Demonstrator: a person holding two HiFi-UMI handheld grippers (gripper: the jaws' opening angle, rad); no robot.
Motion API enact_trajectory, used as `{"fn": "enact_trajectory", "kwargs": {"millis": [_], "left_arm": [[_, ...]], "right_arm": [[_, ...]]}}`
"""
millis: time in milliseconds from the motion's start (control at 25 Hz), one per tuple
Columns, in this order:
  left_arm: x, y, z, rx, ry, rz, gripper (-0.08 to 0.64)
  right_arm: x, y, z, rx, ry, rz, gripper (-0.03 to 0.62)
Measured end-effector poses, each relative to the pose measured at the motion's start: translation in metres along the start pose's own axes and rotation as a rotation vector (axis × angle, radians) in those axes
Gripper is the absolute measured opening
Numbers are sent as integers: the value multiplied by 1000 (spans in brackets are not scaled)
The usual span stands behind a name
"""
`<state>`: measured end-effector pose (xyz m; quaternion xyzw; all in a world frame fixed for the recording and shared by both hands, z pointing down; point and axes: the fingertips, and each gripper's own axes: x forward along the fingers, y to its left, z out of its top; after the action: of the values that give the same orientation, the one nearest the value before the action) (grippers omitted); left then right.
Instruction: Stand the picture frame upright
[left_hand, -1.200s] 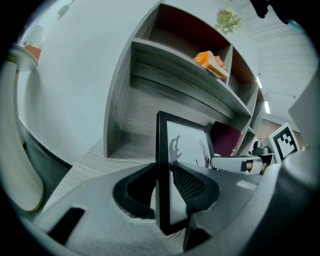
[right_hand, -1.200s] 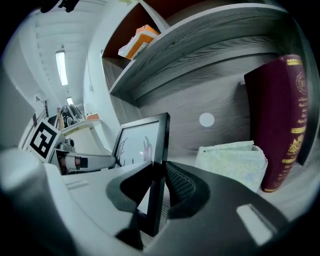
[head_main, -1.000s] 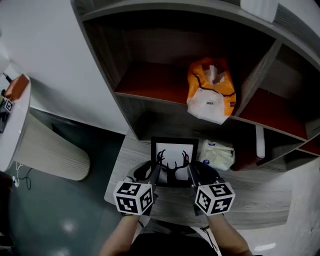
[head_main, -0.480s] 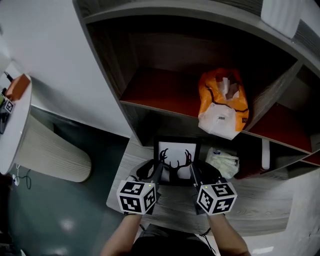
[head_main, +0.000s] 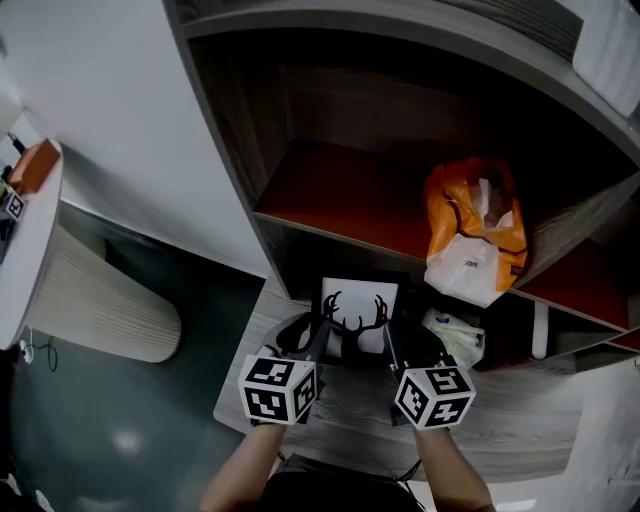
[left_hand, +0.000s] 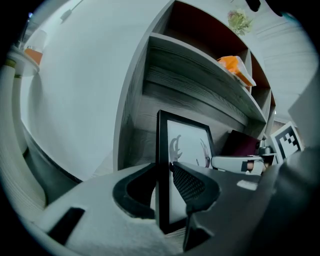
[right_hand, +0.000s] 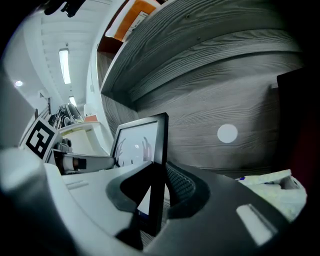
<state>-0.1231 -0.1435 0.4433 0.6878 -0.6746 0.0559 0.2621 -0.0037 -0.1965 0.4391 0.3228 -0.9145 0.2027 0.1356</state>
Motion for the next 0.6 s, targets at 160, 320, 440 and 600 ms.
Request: {"fn": "enact_trajectory", "kwargs": {"millis": [160, 320, 440, 600], "left_arm": [[10, 7, 6, 8, -6, -5, 109], [20, 12, 9, 4, -12, -16, 109], [27, 16, 9, 0, -10, -24, 109], [34, 21, 10, 2, -7, -32, 107]], "right_arm": [[10, -3, 4, -5, -9, -12, 80], [19, -7, 7, -16, -14, -31, 80], [25, -9, 8, -22, -15, -41, 80], [31, -11, 8, -26, -17, -56, 80]]}}
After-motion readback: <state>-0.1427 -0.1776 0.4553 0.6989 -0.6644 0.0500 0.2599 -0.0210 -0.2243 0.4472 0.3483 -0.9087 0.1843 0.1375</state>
